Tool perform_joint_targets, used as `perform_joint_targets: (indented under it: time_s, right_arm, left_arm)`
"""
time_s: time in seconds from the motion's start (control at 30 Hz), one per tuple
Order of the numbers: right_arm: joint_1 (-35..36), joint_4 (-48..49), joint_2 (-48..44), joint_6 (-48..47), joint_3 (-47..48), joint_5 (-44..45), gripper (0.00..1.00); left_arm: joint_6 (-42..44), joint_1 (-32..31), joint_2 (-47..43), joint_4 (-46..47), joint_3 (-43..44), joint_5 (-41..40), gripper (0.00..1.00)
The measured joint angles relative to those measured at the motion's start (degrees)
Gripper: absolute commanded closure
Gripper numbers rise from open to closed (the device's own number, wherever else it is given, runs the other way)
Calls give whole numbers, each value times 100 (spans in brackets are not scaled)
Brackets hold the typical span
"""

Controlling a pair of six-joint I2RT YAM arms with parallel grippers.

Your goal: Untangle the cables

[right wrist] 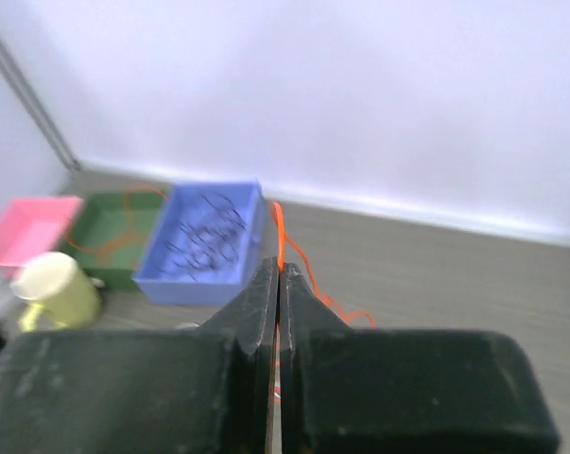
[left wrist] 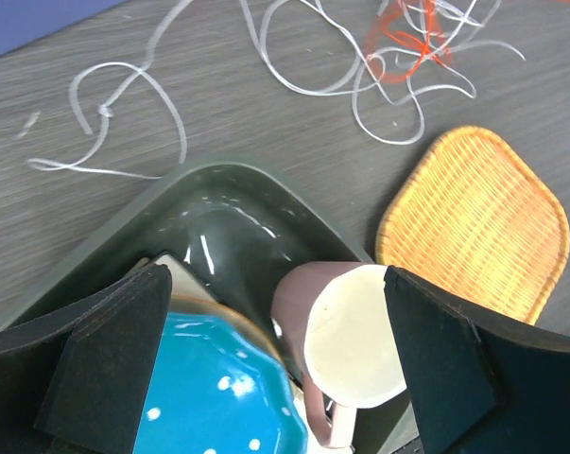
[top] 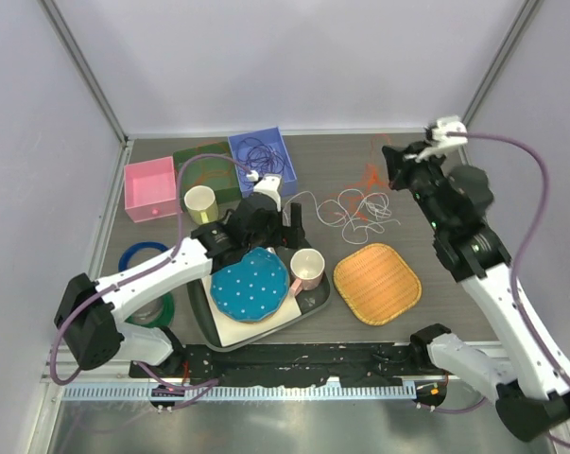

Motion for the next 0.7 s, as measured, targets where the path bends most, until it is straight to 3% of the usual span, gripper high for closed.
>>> perform_joint_targets:
  time_s: [0.13,0.27,0.47,0.7]
  right_arm:
    - [2,949,-1246,317,-826,-533,99]
    - [2,1172,-1792,501,-1154,-776,99]
    - [2,1215,-1550,647,-1137,-798,99]
    - [2,758,-769,933,-894,-33,99]
  left_arm:
    - [286,-188,422,302,116,341,0]
    - [601,-398,1088,551,608,610,0]
    - [931,-566,1860,901,1547,1196,0]
    - [1274,-586,1904,1554,1650,1947,0]
